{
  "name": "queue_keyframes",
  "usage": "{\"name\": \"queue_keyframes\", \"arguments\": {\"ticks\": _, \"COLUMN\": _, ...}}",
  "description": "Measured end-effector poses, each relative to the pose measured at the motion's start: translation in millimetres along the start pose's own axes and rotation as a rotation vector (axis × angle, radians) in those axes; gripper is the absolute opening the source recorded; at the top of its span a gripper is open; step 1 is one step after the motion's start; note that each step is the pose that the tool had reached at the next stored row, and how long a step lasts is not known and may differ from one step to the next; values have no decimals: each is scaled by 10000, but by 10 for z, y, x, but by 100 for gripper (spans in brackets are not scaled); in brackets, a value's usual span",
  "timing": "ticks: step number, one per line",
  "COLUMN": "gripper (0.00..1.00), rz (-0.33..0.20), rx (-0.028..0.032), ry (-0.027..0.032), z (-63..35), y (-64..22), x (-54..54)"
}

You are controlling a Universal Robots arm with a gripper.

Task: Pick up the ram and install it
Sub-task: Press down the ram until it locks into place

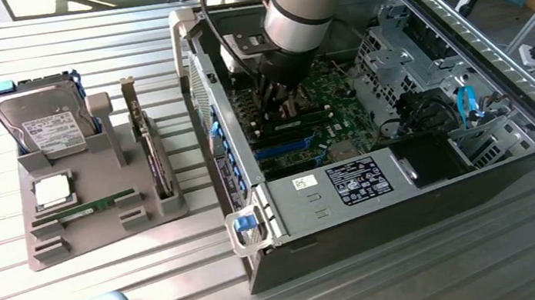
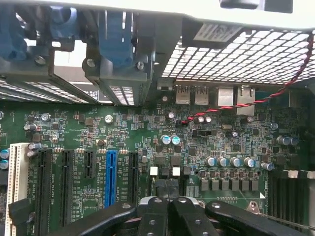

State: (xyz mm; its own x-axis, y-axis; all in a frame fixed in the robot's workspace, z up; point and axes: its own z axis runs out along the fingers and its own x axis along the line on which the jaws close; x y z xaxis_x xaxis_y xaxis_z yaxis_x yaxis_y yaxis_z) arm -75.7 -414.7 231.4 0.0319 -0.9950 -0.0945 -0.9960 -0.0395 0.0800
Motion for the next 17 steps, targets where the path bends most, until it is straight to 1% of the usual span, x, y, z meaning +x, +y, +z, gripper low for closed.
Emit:
{"name": "queue_keyframes", "arguments": {"ticks": 3, "gripper": 11, "rz": 2, "rx": 4, "ry": 27, "z": -85, "y": 7, "x": -8}}
{"name": "queue_keyframes", "arguments": {"ticks": 4, "gripper": 11, "rz": 10, "rx": 3, "ry": 111, "z": -92, "y": 8, "x": -10}}
{"name": "queue_keyframes", "arguments": {"ticks": 5, "gripper": 11, "rz": 24, "rx": -3, "ry": 274, "z": -92, "y": 8, "x": -9}}
{"name": "queue_keyframes", "arguments": {"ticks": 6, "gripper": 11, "rz": 44, "rx": -10, "ry": 533, "z": -93, "y": 7, "x": -9}}
{"name": "queue_keyframes", "arguments": {"ticks": 7, "gripper": 11, "rz": 57, "rx": -16, "ry": 689, "z": -92, "y": 7, "x": -9}}
{"name": "queue_keyframes", "arguments": {"ticks": 10, "gripper": 11, "rz": 57, "rx": -18, "ry": 697, "z": -90, "y": 7, "x": -8}}
{"name": "queue_keyframes", "arguments": {"ticks": 17, "gripper": 11, "rz": 56, "rx": -16, "ry": 680, "z": -67, "y": 6, "x": -7}}
